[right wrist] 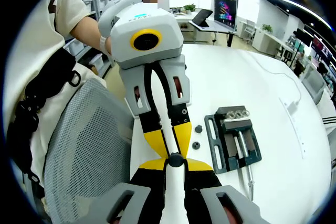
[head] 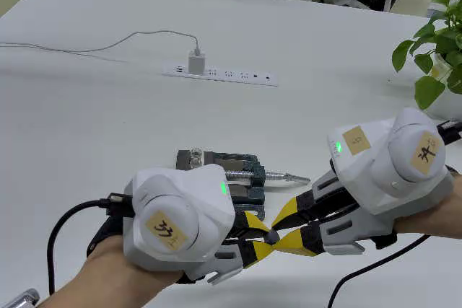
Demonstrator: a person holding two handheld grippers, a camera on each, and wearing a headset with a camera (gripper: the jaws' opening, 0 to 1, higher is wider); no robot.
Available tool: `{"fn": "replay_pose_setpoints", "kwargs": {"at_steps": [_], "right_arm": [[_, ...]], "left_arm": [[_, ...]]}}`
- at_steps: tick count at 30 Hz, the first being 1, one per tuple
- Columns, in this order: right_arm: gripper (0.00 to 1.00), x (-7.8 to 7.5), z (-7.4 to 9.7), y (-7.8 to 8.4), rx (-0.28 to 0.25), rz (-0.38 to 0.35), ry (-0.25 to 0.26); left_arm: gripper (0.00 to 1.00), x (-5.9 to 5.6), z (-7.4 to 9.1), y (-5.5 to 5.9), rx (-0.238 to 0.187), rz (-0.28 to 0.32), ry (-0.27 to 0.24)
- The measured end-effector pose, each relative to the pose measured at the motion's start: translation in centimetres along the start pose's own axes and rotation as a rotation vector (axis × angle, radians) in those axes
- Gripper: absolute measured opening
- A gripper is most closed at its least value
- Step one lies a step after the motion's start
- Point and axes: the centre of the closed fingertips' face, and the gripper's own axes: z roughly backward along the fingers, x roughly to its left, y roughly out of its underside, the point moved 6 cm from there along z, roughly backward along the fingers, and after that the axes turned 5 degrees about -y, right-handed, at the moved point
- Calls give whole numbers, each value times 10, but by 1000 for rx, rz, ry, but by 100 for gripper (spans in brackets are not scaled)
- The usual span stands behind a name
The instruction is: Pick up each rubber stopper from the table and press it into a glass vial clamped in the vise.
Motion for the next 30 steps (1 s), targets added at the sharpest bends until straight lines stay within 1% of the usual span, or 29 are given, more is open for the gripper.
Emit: {"fn": "replay_pose_setpoints", "kwargs": {"at_steps": [1,8,10,15,19,20,24,26,29,30], "right_arm": [[8,0,0,0,1,2,-1],[8,1,1,1,14,13,-6],[7,1,1,1,16,16,-6],[7,1,-1,0,25,19,-14],[7,0,-2,-1,34,21,-24],[7,-1,-2,-1,35,25,-24],[7,-5,-3,-1,44,29,-23],[7,-8,-4,-1,52,33,-23],[7,-10,-6,-2,54,36,-28],[7,-11,-8,-4,56,41,-28]], "left_arm": [[4,0,0,0,2,-7,-1],[4,-1,-1,-1,-4,1,7],[4,-1,-1,0,-5,17,9],[5,-1,-2,2,-13,29,5],[5,-1,-1,3,-19,43,-2],[6,-1,-1,5,-15,45,-7],[17,1,3,12,-6,60,-27],[22,4,6,18,2,82,-59],[34,7,11,29,13,118,-103],[39,10,14,33,11,134,-134]]}}
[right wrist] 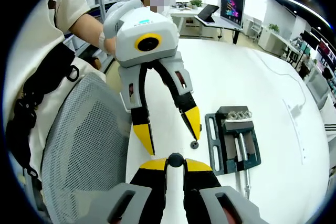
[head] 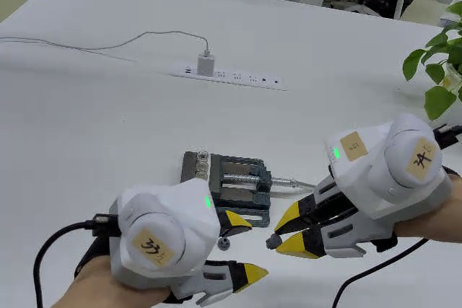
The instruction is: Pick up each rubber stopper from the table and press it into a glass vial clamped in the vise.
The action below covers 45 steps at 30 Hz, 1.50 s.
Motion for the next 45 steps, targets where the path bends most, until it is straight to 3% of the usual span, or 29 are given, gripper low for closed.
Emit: {"fn": "replay_pose_setpoints", "kwargs": {"at_steps": [4,12,22,33,45], "right_arm": [[7,-2,-6,-2,4,6,-14],[7,-6,-16,-4,33,32,-46],[7,-15,-25,-11,44,46,-63],[7,-25,-33,-17,61,65,-79],[6,-78,-25,-45,139,149,-35]], "left_arm": [[55,8,8,12,0,52,-63],[74,30,30,32,3,131,-188],[99,53,52,50,19,185,-284],[99,56,62,58,23,215,-301],[99,55,68,62,22,214,-298]]}}
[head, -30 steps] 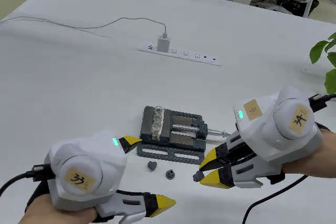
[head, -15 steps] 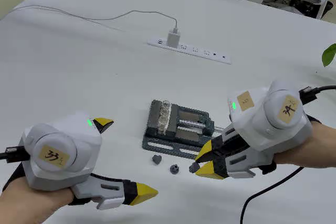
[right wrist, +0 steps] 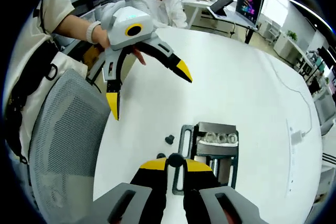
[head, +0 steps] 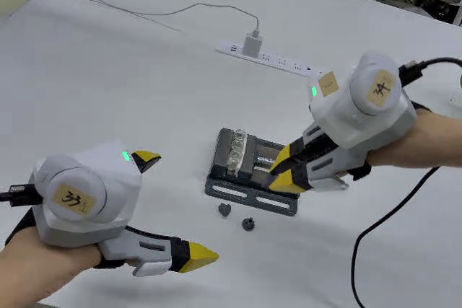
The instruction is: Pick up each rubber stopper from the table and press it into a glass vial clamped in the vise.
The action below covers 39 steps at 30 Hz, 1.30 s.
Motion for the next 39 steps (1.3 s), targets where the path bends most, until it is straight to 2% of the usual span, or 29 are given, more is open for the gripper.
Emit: {"fn": "replay_pose_setpoints", "kwargs": {"at_steps": [3,5,9,15,21,29,35,39], "right_arm": [[6,-13,2,-4,27,22,8],[6,-25,5,-6,70,63,23],[6,-49,7,-16,90,77,33],[6,-68,7,-25,140,124,34],[6,-77,0,-26,164,137,5],[6,-87,-15,-19,207,143,-21],[6,-95,-19,-24,214,153,-23],[6,-95,-20,-27,229,161,-30]], "left_arm": [[99,0,0,0,3,-2,4],[99,0,0,0,4,-5,4],[99,0,-1,0,5,-6,13],[99,-1,-6,-2,6,-5,26],[99,-3,-9,-3,7,-5,36],[99,-2,-10,-3,13,-4,40],[99,0,-10,-4,14,0,39],[98,1,-10,-3,18,3,39]]}}
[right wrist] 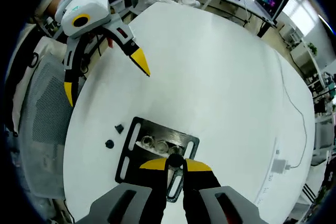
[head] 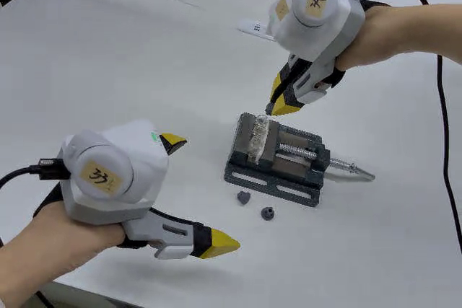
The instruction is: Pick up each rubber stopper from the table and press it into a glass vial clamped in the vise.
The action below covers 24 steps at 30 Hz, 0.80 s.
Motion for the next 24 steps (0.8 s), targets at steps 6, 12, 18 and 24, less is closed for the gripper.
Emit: {"fn": "replay_pose_setpoints", "kwargs": {"at_steps": [6,12,18,24], "right_arm": [[6,0,-4,-3,30,11,-18],[6,-1,-12,-2,56,15,-39],[6,-1,-14,-2,54,13,-39],[6,-4,-16,0,57,9,-39]], "left_arm": [[98,1,0,2,3,7,-1],[98,1,-1,4,3,14,1],[97,1,-2,6,6,21,3],[97,1,-2,8,9,28,1]]}}
